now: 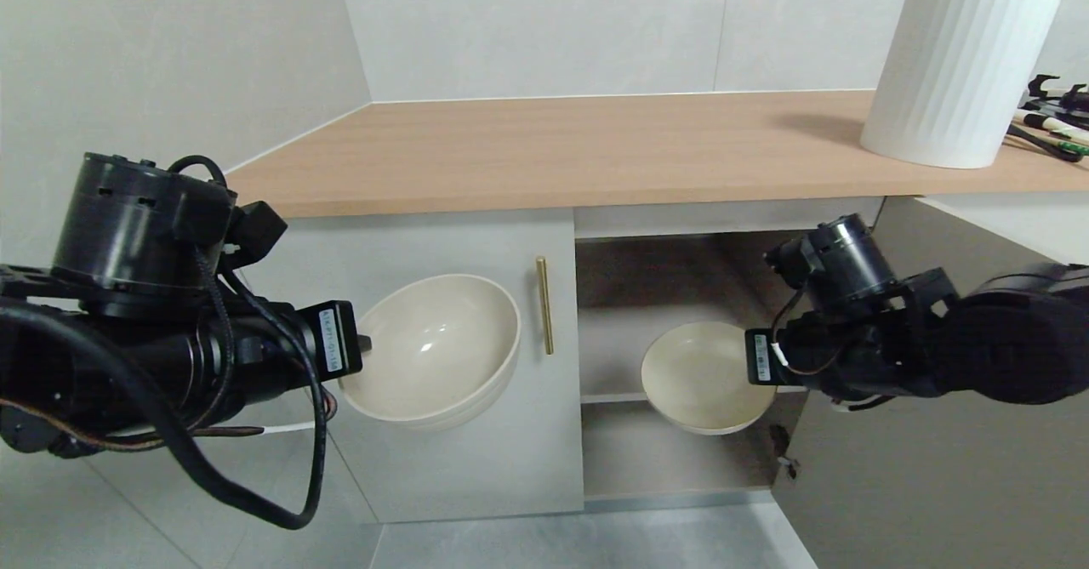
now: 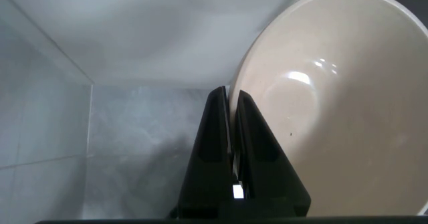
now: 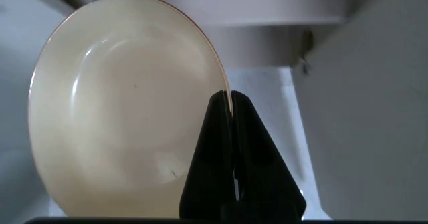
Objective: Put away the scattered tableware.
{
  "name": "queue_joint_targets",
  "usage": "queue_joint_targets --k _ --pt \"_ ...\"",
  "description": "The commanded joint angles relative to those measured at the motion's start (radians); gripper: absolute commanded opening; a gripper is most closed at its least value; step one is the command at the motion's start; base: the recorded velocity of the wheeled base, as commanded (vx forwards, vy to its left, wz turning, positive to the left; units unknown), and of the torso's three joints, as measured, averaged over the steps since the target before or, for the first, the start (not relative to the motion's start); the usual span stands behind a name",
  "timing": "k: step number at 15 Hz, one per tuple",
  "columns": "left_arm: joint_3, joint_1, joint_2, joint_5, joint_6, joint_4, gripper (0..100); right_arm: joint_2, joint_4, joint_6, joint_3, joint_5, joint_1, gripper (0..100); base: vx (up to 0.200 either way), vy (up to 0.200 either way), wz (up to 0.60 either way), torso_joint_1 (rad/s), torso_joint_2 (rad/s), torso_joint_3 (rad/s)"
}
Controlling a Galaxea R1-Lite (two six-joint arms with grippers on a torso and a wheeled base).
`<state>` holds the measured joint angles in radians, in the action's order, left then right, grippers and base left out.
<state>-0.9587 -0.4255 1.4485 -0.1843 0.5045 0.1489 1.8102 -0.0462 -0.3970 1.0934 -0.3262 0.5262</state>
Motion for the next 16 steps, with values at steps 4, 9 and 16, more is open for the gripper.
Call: queue_joint_targets --k 4,9,16 --pt "0.0 -0.001 -0.004 0.0 -0.001 -0.002 0 0.333 0.051 -0.006 0.204 -0.004 -0.072 0 0.0 0.0 0.0 0.0 0.0 0.0" --pt "0.0 -0.001 -0.005 0.002 -0.003 -0.002 0 0.534 0.049 -0.009 0.399 -0.037 -0.121 0 0.0 0.0 0.0 0.0 0.0 0.0" --pt "0.0 -0.004 0.001 0.0 -0.001 0.0 0 0.689 0.051 -0.077 0.557 -0.097 -0.158 0 0.0 0.0 0.0 0.0 0.0 0.0"
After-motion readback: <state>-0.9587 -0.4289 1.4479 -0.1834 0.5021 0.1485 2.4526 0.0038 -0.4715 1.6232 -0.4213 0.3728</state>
